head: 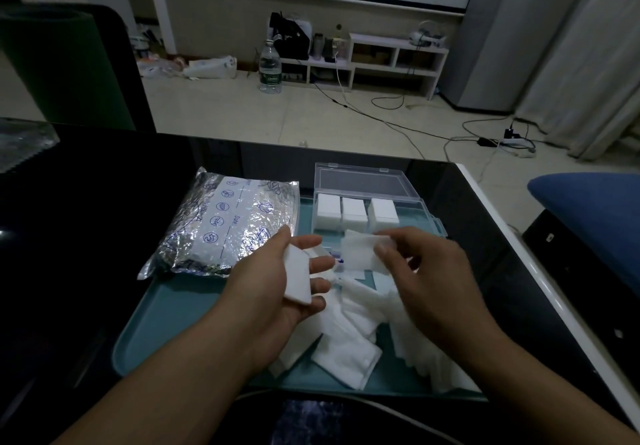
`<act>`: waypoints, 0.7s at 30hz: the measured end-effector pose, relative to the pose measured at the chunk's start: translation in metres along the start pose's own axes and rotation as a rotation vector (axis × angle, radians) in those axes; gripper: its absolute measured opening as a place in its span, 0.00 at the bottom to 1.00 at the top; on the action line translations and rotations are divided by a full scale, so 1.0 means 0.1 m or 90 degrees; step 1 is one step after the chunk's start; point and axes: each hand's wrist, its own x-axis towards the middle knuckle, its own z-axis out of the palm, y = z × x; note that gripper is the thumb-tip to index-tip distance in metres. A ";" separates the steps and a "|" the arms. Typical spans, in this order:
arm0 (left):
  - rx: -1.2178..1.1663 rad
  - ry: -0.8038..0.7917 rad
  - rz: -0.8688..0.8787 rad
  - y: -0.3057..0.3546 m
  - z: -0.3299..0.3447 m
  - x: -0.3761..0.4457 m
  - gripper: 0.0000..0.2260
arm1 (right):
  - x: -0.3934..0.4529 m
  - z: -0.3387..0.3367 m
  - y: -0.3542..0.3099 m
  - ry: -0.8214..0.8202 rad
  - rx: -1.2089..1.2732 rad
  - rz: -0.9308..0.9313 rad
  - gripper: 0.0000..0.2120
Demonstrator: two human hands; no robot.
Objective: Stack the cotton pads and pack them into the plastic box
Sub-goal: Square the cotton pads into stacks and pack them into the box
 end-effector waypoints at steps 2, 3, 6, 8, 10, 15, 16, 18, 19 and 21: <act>0.010 0.007 0.010 -0.01 0.00 0.02 0.20 | 0.01 -0.11 -0.07 -0.018 0.068 -0.038 0.08; 0.018 0.009 0.015 -0.01 0.02 0.02 0.20 | 0.02 -0.16 -0.09 -0.042 0.110 -0.057 0.11; 0.033 0.001 0.004 -0.08 0.08 0.01 0.22 | -0.01 -0.24 -0.13 -0.134 0.188 -0.082 0.15; 0.017 -0.053 -0.051 -0.15 0.13 -0.02 0.25 | -0.04 -0.20 -0.17 -0.182 0.171 -0.087 0.15; -0.015 -0.123 -0.116 -0.18 0.18 -0.05 0.27 | -0.06 -0.13 -0.20 -0.191 0.130 -0.095 0.13; -0.060 -0.157 -0.128 -0.19 0.15 -0.03 0.24 | -0.08 -0.04 -0.19 -0.068 -0.030 -0.142 0.23; -0.056 -0.146 -0.122 -0.18 0.14 -0.03 0.24 | -0.09 -0.06 -0.19 -0.067 -0.006 -0.136 0.24; -0.043 -0.120 -0.115 -0.17 0.13 -0.03 0.25 | -0.14 -0.11 -0.18 -0.130 0.026 -0.152 0.27; -0.032 -0.110 -0.105 -0.17 0.13 -0.04 0.24 | -0.16 -0.12 -0.19 -0.177 0.035 -0.165 0.31; -0.014 -0.099 -0.082 -0.18 0.15 -0.06 0.24 | -0.20 -0.10 -0.20 -0.238 0.020 -0.187 0.38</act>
